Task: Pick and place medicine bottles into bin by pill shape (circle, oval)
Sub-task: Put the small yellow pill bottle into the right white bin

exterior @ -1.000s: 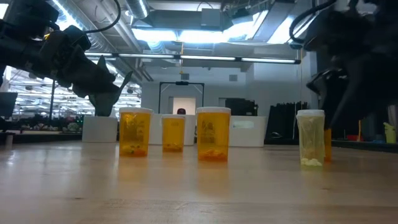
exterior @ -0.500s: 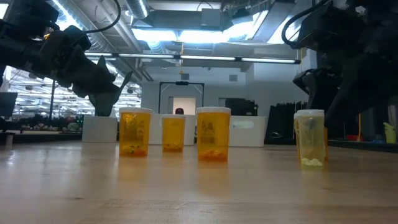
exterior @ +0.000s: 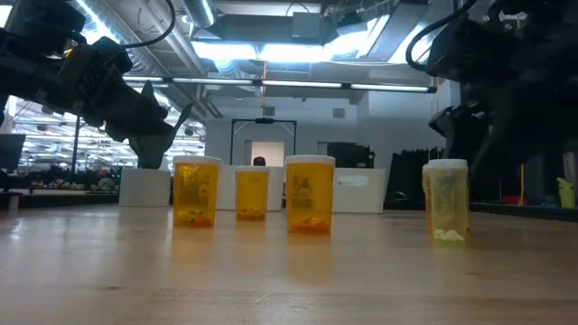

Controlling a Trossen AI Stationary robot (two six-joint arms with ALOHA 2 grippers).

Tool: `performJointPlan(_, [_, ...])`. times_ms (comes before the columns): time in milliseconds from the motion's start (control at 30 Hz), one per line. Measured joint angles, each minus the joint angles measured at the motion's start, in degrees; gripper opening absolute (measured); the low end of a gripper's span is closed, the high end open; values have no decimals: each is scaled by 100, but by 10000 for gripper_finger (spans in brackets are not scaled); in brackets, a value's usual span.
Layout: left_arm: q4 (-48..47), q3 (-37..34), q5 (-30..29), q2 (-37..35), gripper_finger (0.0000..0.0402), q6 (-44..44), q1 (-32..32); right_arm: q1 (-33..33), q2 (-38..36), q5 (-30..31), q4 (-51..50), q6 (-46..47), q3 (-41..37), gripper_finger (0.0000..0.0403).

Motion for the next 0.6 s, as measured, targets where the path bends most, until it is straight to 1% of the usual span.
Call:
performJointPlan(133, [0, 0, 0, 2, 259, -2, -1, 4, 0, -7, -2, 0, 0, 282])
performJointPlan(233, [0, 0, 0, 0, 259, 0, -2, 2, 0, -28, 6, -143, 1, 303])
performJointPlan(333, [0, 1, 0, 1, 259, 0, -2, 4, 0, -44, 154, -411, 2, 307])
performJointPlan(433, [0, 1, 0, 0, 259, 0, -1, 4, 0, -88, 344, -440, 2, 307])
performJointPlan(600, [0, 2, 0, 2, 259, 0, 0, -4, 94, -110, 377, -596, 2, 307])
